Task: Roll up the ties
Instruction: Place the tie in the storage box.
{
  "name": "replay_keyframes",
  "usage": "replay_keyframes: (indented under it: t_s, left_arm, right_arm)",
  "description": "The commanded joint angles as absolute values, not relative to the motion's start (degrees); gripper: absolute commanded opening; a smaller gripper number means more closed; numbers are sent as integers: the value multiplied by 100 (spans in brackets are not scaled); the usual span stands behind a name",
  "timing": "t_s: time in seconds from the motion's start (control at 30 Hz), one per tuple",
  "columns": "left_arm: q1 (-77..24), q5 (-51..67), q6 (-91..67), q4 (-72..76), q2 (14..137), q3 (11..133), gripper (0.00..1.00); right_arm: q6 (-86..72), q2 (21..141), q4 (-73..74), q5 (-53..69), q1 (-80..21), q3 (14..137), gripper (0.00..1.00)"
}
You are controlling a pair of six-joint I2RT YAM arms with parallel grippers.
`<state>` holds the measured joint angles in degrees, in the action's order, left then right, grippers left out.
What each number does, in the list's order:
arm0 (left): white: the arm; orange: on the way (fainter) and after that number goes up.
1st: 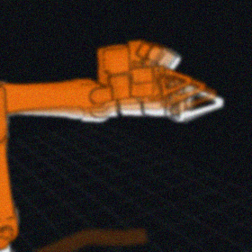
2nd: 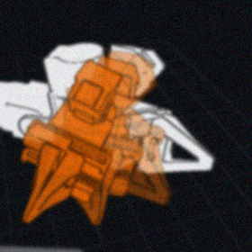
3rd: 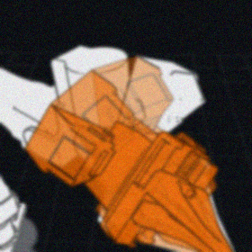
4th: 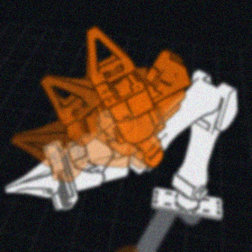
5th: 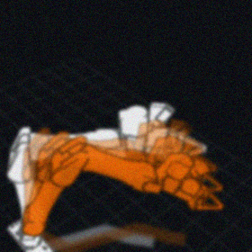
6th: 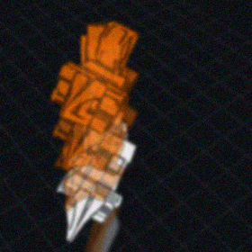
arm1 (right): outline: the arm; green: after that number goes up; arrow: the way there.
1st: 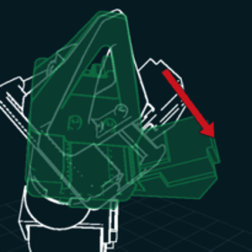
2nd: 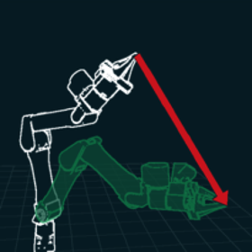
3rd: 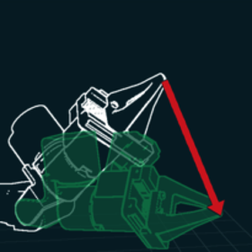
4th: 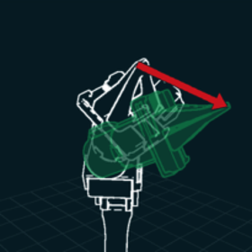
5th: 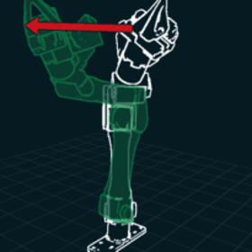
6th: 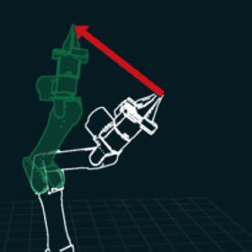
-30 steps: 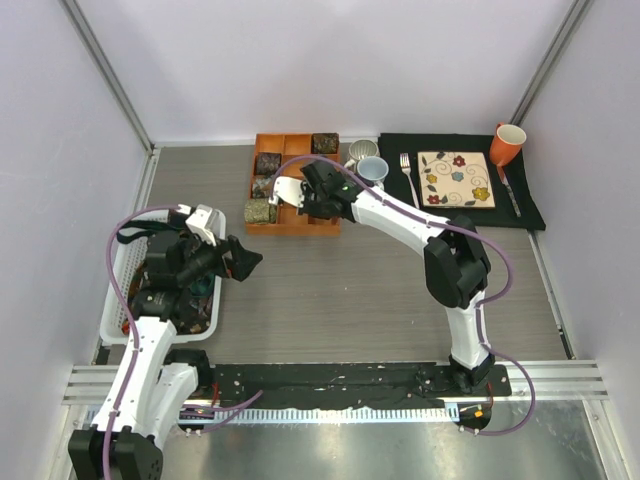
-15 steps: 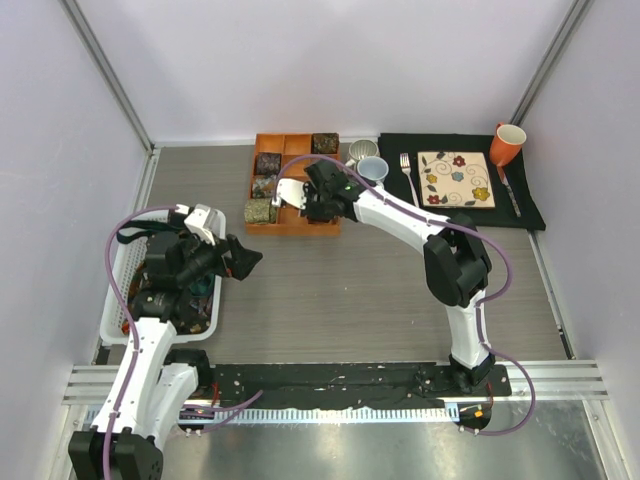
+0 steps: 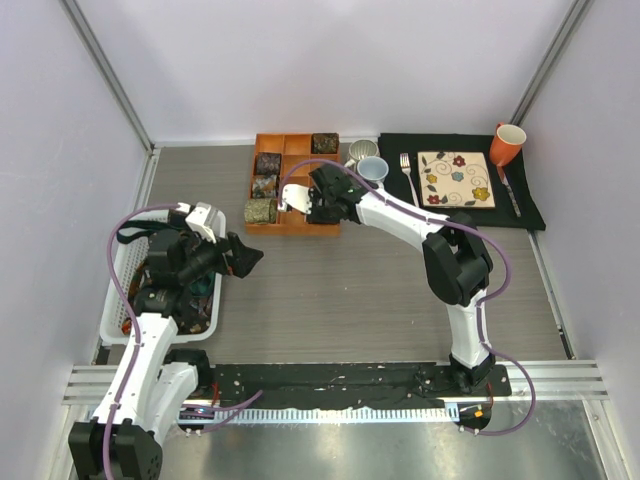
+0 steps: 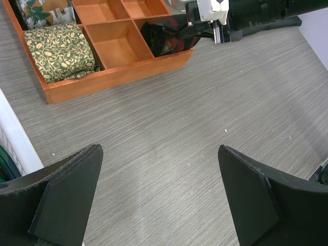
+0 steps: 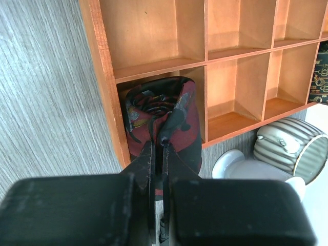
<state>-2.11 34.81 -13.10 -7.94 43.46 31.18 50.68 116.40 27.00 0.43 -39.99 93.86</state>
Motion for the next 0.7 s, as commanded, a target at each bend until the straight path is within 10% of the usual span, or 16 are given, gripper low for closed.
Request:
replay_keyframes:
  t_s: [0.0, 0.67]
  left_arm:
    - [-167, 3630, -1249, -536, 4350, 3129, 100]
    - [-167, 3981, -659, -178, 5105, 3585, 100]
  right_arm:
    - [4992, 11619, 2716, 255, -3981, 9641, 1]
    - [3859, 11365, 2118, 316, -3964, 9975, 56]
